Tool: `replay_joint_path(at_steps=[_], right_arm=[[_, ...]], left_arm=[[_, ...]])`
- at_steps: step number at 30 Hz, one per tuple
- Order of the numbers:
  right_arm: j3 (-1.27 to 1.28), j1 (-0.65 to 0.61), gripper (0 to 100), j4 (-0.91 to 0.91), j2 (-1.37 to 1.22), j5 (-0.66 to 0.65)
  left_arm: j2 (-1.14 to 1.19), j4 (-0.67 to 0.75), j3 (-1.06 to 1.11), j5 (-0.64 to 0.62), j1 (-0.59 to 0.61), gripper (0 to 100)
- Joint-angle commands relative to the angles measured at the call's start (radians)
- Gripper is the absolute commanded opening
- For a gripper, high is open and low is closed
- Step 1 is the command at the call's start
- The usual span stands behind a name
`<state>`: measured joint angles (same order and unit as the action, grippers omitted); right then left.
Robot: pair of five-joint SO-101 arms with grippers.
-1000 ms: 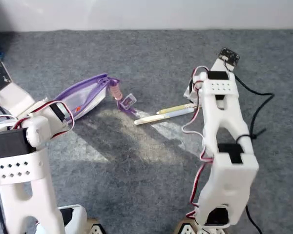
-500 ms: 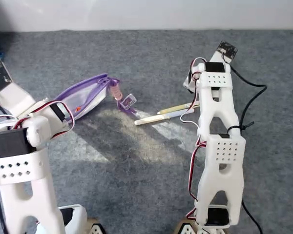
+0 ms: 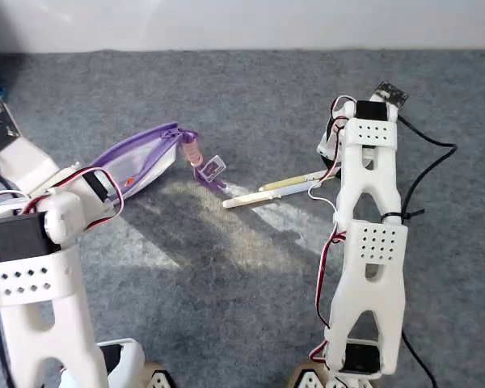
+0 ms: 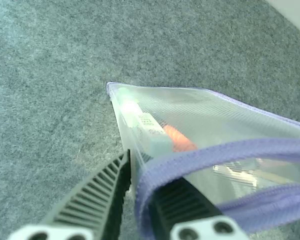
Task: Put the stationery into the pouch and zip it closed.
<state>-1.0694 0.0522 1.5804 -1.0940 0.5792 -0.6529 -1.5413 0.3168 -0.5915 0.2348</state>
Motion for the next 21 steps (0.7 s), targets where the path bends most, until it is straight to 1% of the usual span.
replay_joint_path(at_steps=[1, 3, 5, 10, 16, 21], right_arm=[[-0.002, 0.008, 5.3, 0.036, -0.002, -0.008], [-0.002, 0.007, 4.2, 0.039, -0.002, -0.038], [-0.002, 0.007, 0.2, 0.039, -0.002, -0.058], [-0.008, 0.013, 0.7, 0.090, 0.013, -0.104], [-0.008, 0.013, 0.8, 0.200, 0.116, -0.146], [-0.006, 0.033, 0.9, 0.202, 0.203, -0.164]], left_arm=[[-0.008, 0.029, -0.015, -0.009, -0.002, 1], [-0.008, 0.028, -0.015, -0.009, -0.002, 1], [-0.008, 0.026, -0.015, -0.009, -0.002, 1], [-0.009, 0.023, -0.015, -0.009, -0.002, 1], [-0.009, 0.023, -0.016, -0.009, -0.002, 1], [-0.009, 0.023, -0.016, -0.009, -0.002, 1]])
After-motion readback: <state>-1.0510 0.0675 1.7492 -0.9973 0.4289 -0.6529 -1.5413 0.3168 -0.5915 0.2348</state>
